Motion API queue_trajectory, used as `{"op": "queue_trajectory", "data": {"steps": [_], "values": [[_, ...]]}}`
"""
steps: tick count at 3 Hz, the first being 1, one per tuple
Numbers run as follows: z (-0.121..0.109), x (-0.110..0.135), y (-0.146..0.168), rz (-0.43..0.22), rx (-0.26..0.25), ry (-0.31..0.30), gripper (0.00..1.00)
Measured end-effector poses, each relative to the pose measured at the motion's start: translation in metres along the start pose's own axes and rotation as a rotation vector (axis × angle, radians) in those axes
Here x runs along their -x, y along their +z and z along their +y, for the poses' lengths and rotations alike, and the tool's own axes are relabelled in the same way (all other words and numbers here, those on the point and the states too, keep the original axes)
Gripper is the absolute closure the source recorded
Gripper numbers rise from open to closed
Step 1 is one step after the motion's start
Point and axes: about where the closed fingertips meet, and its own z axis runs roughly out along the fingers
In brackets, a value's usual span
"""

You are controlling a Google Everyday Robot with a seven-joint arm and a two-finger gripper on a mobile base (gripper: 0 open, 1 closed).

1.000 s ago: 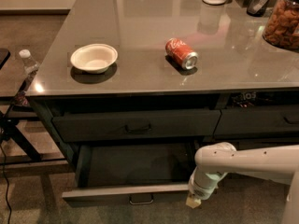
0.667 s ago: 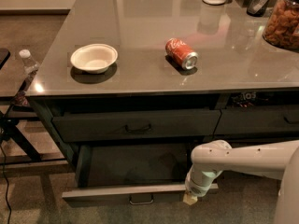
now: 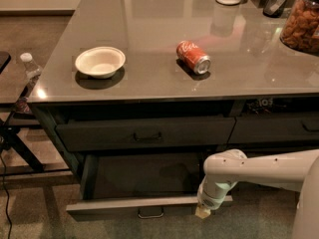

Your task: Close middle drawer

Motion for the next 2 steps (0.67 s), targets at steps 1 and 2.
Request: {"op": "queue_trajectory", "data": {"steps": [1,2], "values": [[0.0000,0.0000,0.0000,0.000,0.000,0.000,0.37],[0.0000,0.0000,0.0001,0.000,0.000,0.000,0.14]]}}
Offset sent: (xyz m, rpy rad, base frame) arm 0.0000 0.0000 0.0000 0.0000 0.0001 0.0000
